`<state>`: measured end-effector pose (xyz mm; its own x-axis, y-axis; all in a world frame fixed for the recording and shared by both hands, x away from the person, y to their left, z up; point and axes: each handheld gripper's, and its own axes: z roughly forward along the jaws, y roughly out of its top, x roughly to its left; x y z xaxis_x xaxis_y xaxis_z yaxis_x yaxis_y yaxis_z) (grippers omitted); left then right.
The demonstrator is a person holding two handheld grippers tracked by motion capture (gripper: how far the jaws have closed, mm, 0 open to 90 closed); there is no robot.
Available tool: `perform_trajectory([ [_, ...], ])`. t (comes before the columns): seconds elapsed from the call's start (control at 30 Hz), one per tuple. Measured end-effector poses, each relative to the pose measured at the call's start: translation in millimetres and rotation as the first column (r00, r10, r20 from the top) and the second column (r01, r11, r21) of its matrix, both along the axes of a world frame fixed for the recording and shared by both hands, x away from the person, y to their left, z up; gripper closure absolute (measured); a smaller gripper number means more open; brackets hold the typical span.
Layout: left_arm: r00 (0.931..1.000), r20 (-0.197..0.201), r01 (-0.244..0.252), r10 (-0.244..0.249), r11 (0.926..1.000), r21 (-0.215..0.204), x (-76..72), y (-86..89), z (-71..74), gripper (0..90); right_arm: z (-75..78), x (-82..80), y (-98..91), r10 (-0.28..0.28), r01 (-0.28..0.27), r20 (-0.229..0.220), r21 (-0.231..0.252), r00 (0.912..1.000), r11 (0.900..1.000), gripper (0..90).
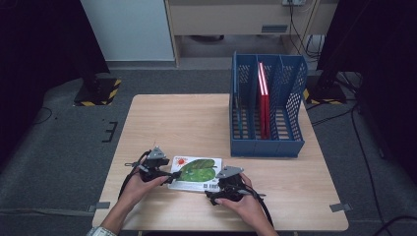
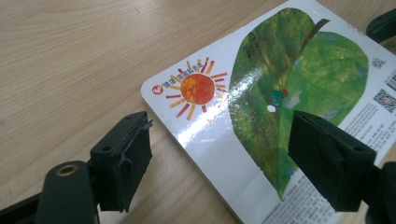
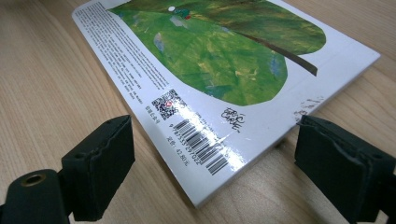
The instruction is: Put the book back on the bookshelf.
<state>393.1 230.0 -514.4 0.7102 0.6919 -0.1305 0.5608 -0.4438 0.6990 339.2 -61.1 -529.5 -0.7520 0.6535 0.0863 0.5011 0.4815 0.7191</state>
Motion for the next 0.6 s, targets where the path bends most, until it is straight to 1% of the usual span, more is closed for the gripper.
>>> perform_trajectory([
  [0.1, 1.0000, 0.007, 0.002, -0.003, 0.9997, 0.026, 7.1, -5.3, -0.4, 18.4, -1.0, -0.3, 2.0, -0.003, 0.003, 0.001, -0.011, 1.0000, 0.9999, 11.2],
  [0.13, 1.0000, 0.000, 0.003, -0.003, 0.9997, 0.023, 9.2, -6.6, -0.8, 17.5, -1.6, -0.2, 2.4, -0.003, 0.003, 0.005, -0.015, 1.0000, 0.9999, 10.8],
  [0.23, 0.9999, -0.015, -0.002, 0.002, 0.9995, 0.031, 17.2, -7.7, -1.8, 16.0, -4.0, 0.0, 2.7, -0.013, 0.013, 0.006, -0.027, 0.9999, 0.9996, 10.6],
  [0.33, 0.9987, -0.050, 0.010, -0.009, 0.9996, 0.025, 26.0, -9.0, -3.8, 16.0, -5.4, 0.0, 2.9, -0.013, 0.014, 0.020, -0.033, 0.9997, 0.9993, 10.5],
  [0.4, 0.9981, -0.061, 0.012, -0.010, 0.9996, 0.025, 30.1, -10.1, -4.9, 15.9, -5.4, 1.1, 2.8, -0.011, 0.012, 0.019, -0.033, 0.9998, 0.9994, 10.6],
  [0.5, 0.9969, -0.077, 0.016, -0.014, 0.9997, 0.019, 33.6, -11.7, -6.4, 16.0, -5.1, 3.4, 1.7, -0.007, 0.007, 0.010, -0.022, 0.9999, 0.9997, 10.3],
  [0.53, 0.9964, -0.083, 0.019, -0.017, 0.9995, 0.027, 34.0, -12.1, -6.9, 16.2, -4.9, 4.1, 1.4, -0.008, 0.008, 0.005, -0.020, 1.0000, 0.9998, 10.4],
  [0.6, 0.9965, -0.083, 0.017, -0.014, 0.9992, 0.036, 34.3, -12.0, -6.6, 17.0, -4.7, 5.3, 1.3, -0.007, 0.007, 0.001, -0.017, 1.0000, 0.9998, 10.4],
])
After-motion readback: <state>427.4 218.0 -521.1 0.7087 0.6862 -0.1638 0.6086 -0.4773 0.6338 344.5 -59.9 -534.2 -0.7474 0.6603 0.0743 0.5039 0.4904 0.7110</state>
